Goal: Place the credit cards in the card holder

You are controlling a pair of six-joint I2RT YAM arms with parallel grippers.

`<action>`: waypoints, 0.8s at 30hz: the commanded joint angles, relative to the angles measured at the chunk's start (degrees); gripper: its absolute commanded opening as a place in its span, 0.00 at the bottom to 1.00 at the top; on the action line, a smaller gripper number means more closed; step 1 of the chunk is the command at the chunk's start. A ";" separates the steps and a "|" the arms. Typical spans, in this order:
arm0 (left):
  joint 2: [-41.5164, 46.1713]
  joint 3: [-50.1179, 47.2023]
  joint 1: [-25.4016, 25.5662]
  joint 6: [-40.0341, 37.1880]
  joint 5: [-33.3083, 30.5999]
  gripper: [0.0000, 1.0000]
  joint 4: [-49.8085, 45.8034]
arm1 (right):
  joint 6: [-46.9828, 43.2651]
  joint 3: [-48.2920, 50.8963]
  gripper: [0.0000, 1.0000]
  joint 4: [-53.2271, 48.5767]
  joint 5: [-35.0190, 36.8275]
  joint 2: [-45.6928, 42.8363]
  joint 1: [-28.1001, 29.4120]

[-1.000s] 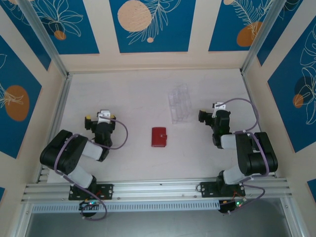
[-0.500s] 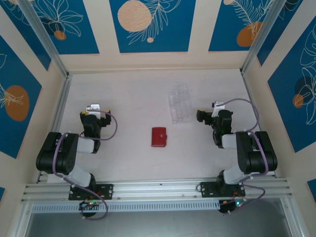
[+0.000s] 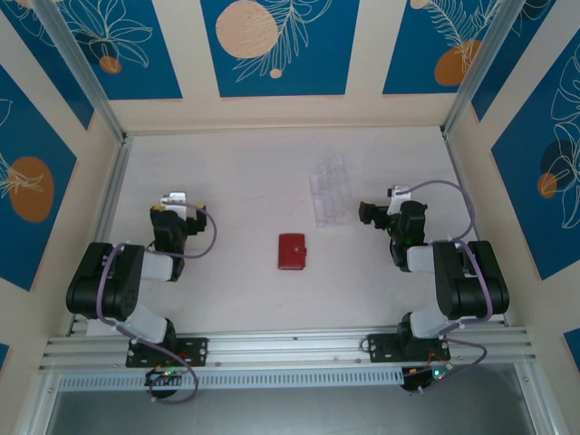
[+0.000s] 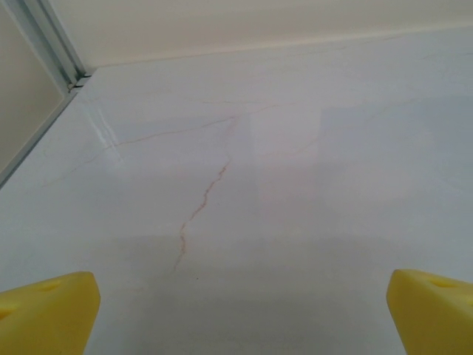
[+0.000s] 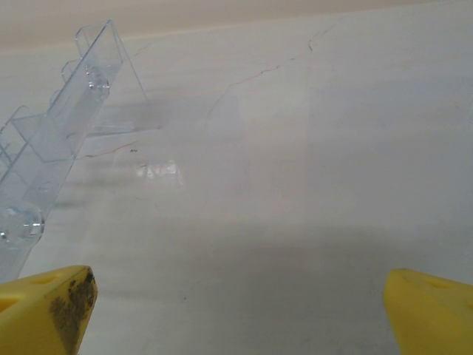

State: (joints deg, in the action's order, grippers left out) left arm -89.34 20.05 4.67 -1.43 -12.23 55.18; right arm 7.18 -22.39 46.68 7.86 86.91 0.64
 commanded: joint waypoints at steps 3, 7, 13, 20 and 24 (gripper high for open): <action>0.10 1.24 0.26 -2.13 7.33 1.00 -1.68 | -1.03 -1.25 0.99 -0.01 -0.99 0.26 -0.21; 0.13 1.30 0.43 -2.79 8.45 1.00 -1.76 | -1.03 -1.49 0.99 -0.48 -1.36 0.34 -0.38; 0.13 1.13 0.61 -2.91 8.18 1.00 -1.39 | -1.29 -1.34 0.99 -0.27 -0.92 0.36 -0.03; 0.13 1.08 0.60 -2.96 8.10 1.00 -1.39 | -2.52 -0.92 0.99 0.34 -1.88 0.25 0.67; 0.14 0.95 0.69 -3.01 7.84 1.00 -1.13 | -2.50 -1.03 0.99 0.24 -1.89 0.27 0.67</action>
State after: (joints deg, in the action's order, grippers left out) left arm -89.34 20.21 4.95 -3.55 -5.52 53.49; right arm 5.91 -22.41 46.63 7.03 86.91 1.08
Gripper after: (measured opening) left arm 0.997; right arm 0.993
